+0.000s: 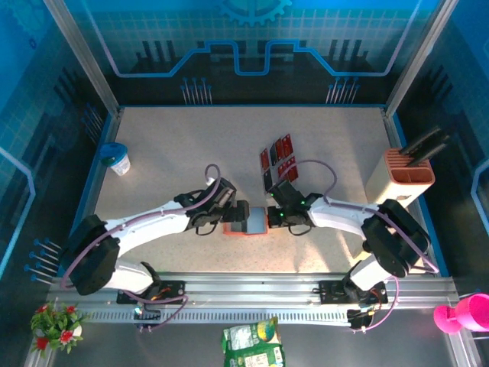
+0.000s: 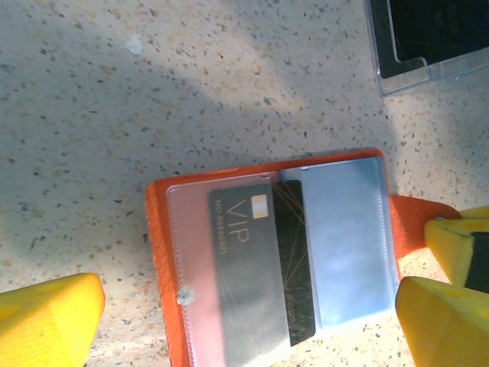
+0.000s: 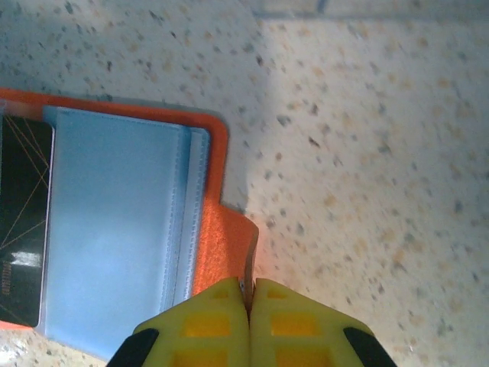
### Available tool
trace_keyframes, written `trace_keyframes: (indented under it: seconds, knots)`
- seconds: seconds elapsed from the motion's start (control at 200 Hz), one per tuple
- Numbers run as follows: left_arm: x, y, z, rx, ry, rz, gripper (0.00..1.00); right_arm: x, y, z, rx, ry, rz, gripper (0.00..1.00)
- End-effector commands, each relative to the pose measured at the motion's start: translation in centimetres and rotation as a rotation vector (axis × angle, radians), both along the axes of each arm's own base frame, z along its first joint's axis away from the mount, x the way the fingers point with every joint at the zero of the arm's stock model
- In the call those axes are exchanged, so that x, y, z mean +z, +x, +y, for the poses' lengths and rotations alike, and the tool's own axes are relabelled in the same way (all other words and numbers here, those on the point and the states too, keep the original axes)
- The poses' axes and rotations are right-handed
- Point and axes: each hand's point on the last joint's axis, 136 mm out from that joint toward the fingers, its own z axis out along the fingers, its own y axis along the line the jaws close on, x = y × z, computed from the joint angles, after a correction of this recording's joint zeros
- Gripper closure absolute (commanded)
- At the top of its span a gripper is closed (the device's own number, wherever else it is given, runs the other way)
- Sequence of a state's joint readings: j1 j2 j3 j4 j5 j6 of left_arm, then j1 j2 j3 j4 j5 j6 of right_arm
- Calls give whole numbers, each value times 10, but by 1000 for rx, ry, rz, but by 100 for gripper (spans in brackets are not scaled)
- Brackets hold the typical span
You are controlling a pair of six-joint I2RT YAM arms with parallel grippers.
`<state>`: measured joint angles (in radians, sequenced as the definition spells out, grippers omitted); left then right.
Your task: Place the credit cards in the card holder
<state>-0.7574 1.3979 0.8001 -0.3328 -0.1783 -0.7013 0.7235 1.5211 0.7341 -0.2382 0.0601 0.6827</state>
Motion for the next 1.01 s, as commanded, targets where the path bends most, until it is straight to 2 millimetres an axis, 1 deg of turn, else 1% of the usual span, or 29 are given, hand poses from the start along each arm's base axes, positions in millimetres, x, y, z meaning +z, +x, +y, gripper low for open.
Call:
trace_keyframes:
  seconds: [0.0,0.2,0.38,0.715,1.001]
  knots:
    - [1,0,-10,-30,12,8,1,8,2,-2,-69,60,-24,100]
    - [-3,5,-14,-54,72,-11,1,7,0,-3,-71,70,-25,100]
    - [-15,6,-18,-96,148,-4,1,3,-2,-4,-70,67,-17,100]
    - [-34,4,-6,-102,242,11,1,-1,-5,-3,-73,74,-8,100]
    - [-43,4,-6,-109,258,23,1,-4,-6,-2,-73,77,-1,100]
